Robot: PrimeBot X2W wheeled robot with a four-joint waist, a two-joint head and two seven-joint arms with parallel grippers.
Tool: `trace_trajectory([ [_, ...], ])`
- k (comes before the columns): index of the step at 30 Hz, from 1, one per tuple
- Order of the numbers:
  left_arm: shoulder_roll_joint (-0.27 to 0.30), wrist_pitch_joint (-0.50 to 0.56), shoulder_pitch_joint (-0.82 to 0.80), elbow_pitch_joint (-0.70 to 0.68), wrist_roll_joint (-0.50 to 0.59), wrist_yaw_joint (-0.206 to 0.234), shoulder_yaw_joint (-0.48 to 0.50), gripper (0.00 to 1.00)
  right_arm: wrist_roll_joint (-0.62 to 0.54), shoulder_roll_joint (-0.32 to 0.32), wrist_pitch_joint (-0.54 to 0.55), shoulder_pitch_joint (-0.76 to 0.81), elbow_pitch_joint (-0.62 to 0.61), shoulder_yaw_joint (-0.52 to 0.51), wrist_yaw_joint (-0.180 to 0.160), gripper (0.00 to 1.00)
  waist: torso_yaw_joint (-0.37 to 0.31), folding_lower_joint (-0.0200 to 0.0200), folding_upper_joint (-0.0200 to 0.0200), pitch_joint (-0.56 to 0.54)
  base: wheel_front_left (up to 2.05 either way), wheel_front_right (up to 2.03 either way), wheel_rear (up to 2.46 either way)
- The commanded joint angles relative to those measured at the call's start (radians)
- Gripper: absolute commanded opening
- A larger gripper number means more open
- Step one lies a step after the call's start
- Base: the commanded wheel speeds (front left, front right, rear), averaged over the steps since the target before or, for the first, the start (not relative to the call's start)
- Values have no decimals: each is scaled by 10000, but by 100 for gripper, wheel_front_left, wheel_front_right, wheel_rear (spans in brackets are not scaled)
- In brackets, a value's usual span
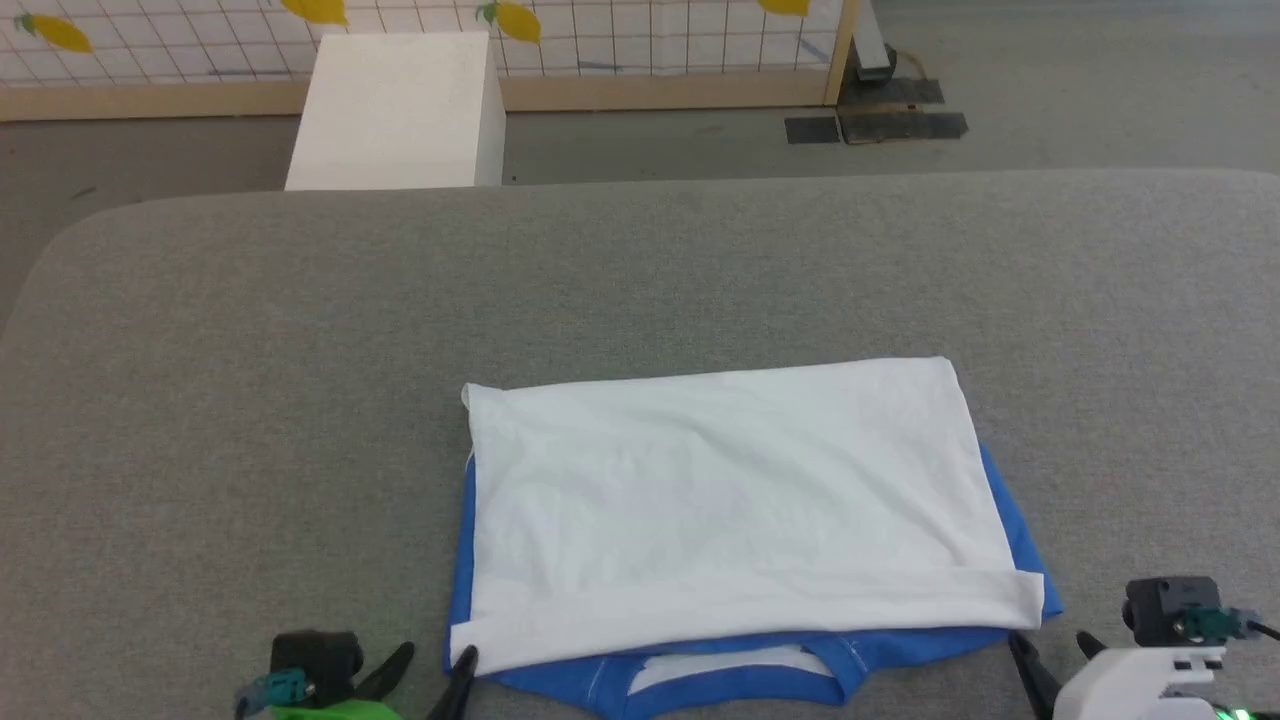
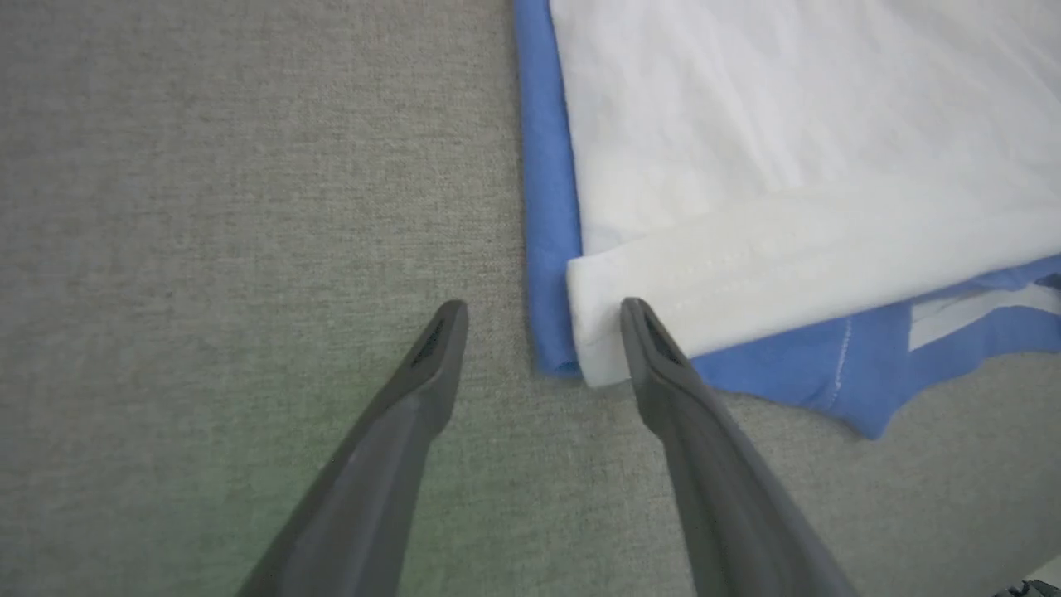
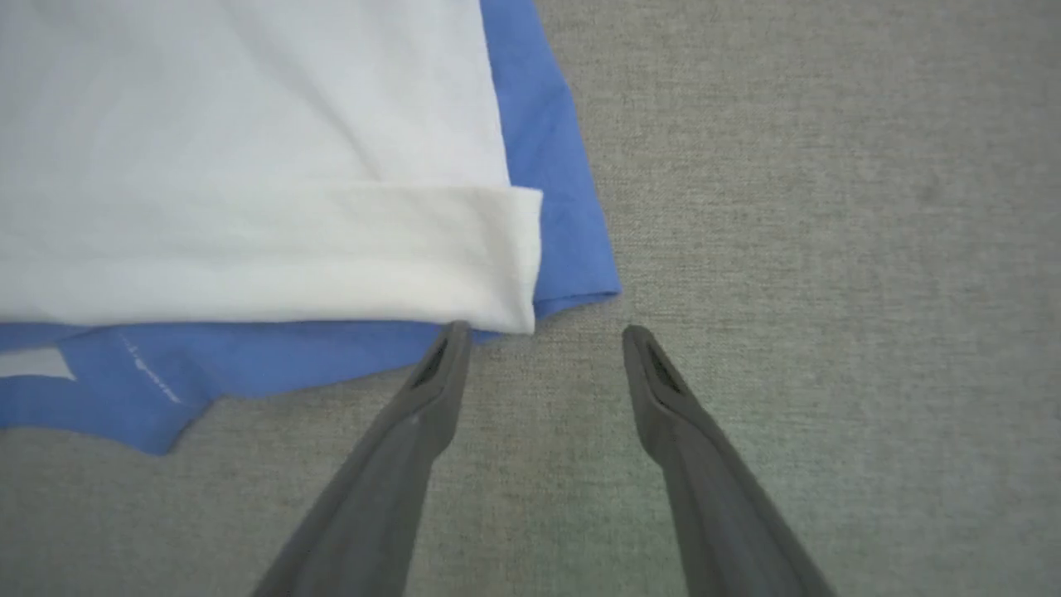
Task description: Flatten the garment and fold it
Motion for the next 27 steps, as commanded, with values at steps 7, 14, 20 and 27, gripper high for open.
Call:
trace_trajectory([
  [7, -283, -1492, 524, -128, -85, 340, 652, 100, 165, 190, -224, 789, -716, -847, -15, 100, 402, 1, 0, -635, 0, 0, 0],
  [14, -655, -3260, -239, 3, 529, 521, 1258, 100, 639, 256, -1729, 380, -981, -1316, -15, 100, 665, 1, 0, -953, 0, 0, 0],
  [20, -1343, -3556, -1649, 560, 1595, 240, 1899, 100, 997, 259, -2311, -868, 258, -1173, -15, 100, 774, 1, 0, -993, 0, 0, 0],
  [27, -2117, -3561, -2172, 928, 2589, -278, 2715, 100, 1024, 260, -1801, -2388, 2417, -1134, -15, 100, 677, 1, 0, -891, 0, 0, 0],
])
